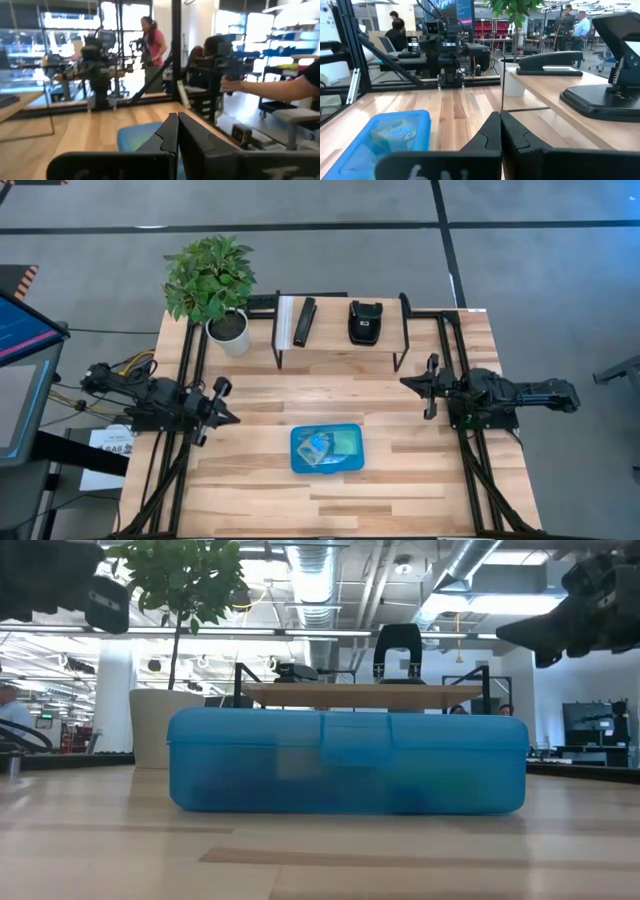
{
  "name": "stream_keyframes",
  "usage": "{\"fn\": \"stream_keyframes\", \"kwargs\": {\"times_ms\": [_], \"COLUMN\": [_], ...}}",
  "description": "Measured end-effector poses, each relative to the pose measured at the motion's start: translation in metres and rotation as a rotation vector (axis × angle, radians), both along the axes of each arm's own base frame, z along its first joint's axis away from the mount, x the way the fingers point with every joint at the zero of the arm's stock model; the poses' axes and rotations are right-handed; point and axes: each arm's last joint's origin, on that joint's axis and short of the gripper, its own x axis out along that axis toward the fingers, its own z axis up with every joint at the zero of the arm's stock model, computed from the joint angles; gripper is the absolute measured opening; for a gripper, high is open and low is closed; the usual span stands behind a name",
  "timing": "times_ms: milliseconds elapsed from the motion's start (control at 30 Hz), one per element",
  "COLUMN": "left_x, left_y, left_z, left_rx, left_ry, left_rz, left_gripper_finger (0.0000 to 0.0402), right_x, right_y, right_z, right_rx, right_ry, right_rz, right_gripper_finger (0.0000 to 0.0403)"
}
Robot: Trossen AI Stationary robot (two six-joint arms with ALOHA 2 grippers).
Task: Pack school essentials
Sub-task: Return to Home Position
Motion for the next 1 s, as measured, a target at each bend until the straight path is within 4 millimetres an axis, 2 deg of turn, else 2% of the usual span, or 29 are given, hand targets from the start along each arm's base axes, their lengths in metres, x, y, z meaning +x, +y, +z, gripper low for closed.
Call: {"fn": "stream_keyframes", "kwargs": {"times_ms": [233,1000], "left_x": [0.0013,0.0015], "left_y": [0.0019,0.0024], "left_z": [-0.0084,-0.0082], "left_rx": [-0.006,0.056], "left_ry": [0.092,0.068], "left_rz": [0.071,0.096], "left_gripper_finger": [0.0,0.0], "right_x": [0.0002,0.0004], "right_y": [-0.0002,-0.0003], "right_z": [-0.0009,-0.002], "right_rx": [0.002,-0.001], "right_ry": [0.006,0.013], "right_rz": [-0.006,-0.008], "right_gripper_finger": [0.0008,0.0008]}}
